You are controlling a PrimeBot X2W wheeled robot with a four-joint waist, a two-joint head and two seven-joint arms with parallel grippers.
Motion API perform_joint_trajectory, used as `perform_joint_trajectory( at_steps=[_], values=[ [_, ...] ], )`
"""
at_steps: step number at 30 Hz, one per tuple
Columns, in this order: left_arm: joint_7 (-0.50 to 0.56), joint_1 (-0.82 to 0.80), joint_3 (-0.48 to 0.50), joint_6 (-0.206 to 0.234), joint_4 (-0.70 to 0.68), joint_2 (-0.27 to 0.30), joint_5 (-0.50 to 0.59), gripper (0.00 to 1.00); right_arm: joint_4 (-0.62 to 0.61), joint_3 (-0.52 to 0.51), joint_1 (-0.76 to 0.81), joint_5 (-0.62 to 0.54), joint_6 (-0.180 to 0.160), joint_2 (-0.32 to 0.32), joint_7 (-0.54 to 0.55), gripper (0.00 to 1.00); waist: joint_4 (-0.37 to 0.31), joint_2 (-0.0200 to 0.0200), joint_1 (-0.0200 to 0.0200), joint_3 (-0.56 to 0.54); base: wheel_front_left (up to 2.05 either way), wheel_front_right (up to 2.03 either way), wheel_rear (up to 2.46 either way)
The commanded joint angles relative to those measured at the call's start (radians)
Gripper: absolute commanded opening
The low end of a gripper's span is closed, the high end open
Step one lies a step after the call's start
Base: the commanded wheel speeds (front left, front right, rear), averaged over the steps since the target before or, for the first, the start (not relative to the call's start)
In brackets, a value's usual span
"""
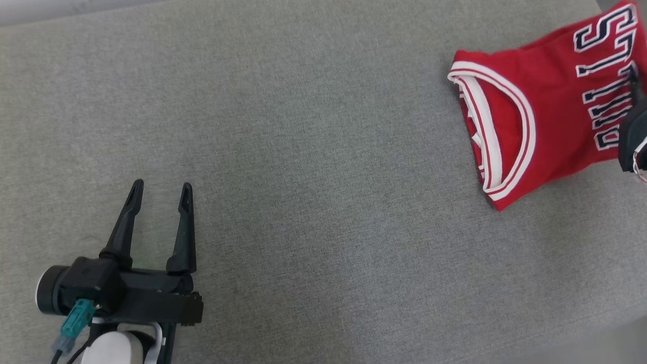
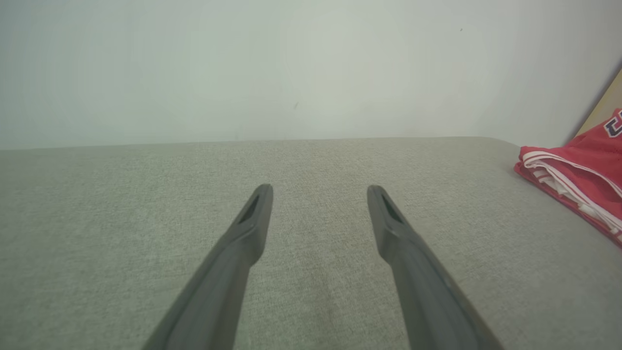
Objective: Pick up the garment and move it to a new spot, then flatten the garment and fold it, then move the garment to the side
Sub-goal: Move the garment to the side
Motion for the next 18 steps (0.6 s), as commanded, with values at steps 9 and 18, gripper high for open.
perform_joint_trajectory(
  at_steps=[9, 18],
  values=[
    [0.0, 0.076, 0.024, 0.011, 0.023, -0.017, -0.025, 1.0, -0.042, -0.012, 0.112, -0.051, -0.003, 0.056, -0.086, 1.0, 0.064, -0.0002, 0.0, -0.181, 0.0, 0.0, 0.0],
    [0.0, 0.209, 0.067, 0.027, 0.056, -0.026, -0.041, 1.0, -0.15, 0.036, 0.295, 0.081, -0.003, 0.14, -0.212, 1.0, 0.13, -0.0002, 0.0, -0.37, 0.0, 0.0, 0.0]
  ],
)
